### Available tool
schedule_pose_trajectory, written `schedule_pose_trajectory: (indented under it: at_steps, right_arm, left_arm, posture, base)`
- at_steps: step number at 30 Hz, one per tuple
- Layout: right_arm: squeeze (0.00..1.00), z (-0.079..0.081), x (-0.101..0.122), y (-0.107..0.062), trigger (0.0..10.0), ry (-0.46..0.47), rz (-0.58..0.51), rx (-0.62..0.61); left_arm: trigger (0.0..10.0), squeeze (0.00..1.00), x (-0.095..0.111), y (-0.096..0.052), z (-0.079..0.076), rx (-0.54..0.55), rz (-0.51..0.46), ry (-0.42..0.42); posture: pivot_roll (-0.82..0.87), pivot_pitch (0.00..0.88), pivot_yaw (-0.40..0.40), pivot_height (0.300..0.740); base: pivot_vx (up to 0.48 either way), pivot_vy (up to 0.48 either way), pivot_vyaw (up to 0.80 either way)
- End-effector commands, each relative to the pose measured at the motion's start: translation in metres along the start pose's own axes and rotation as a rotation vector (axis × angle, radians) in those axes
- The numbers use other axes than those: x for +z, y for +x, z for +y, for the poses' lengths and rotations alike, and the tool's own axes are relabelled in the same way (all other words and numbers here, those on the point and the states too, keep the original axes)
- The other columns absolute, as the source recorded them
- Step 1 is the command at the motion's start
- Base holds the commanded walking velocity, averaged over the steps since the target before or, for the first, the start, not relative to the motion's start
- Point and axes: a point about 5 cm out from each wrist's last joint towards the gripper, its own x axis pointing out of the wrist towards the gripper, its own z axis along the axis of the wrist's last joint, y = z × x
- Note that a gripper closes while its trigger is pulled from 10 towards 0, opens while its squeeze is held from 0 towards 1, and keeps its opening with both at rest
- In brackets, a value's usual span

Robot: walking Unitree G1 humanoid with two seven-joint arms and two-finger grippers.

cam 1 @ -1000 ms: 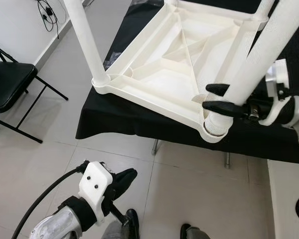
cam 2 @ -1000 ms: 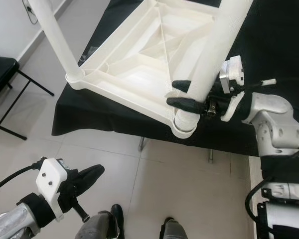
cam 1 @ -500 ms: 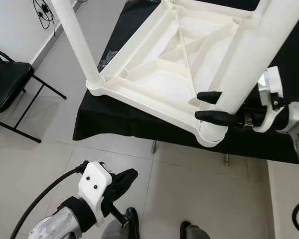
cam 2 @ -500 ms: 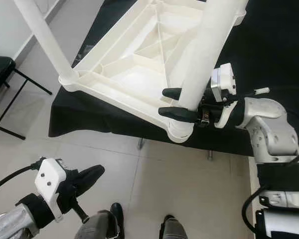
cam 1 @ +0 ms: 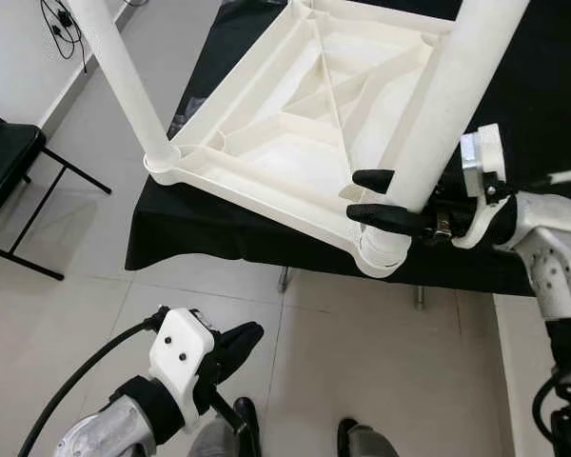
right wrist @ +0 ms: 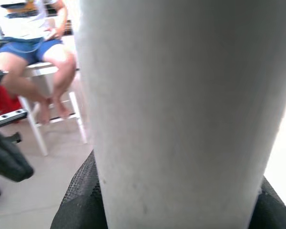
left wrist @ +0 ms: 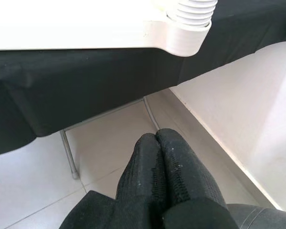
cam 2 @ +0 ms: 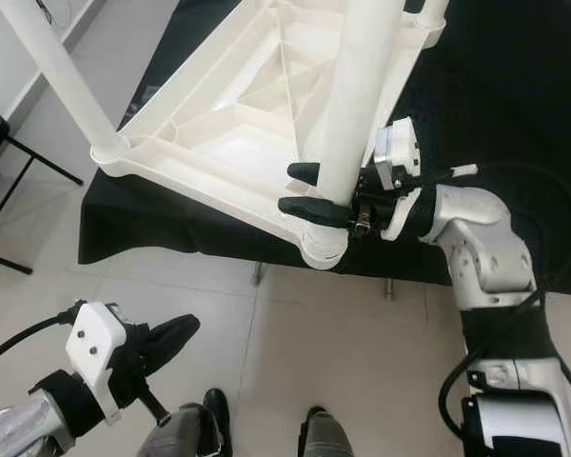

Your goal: Building children table

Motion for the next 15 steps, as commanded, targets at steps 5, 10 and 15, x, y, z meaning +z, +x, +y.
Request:
schedule_pose_trajectory:
  at_steps: [5, 10, 15]
  right_arm:
    - [0.0, 0.013, -0.017, -0.001, 10.0, 0.041, 0.077, -0.136]
    - [0.0, 0.027, -0.034, 0.003, 10.0, 0.031, 0.197, -0.423]
    - [0.0, 0.035, -0.047, 0.008, 10.0, 0.138, 0.254, -0.955]
  left_arm:
    - [10.0, 0.0, -0.003, -0.002, -0.001, -0.007, 0.019, -0.005]
    - [10.0, 0.0, -0.003, 0.0, 0.0, 0.002, 0.012, -0.001]
    - [10.0, 0.0, -0.003, 0.005, 0.004, 0.013, -0.001, 0.004]
  posture:
    - [0.0, 0.361, 0.022, 0.74]
    - [-0.01, 0.344, 0.01, 0.74]
    - [-0.03, 0.327, 0.014, 0.74]
  base:
    - [0.0, 0.0, 0.0]
    - [0.0, 0.0, 0.0]
    - [0.0, 0.0, 0.0]
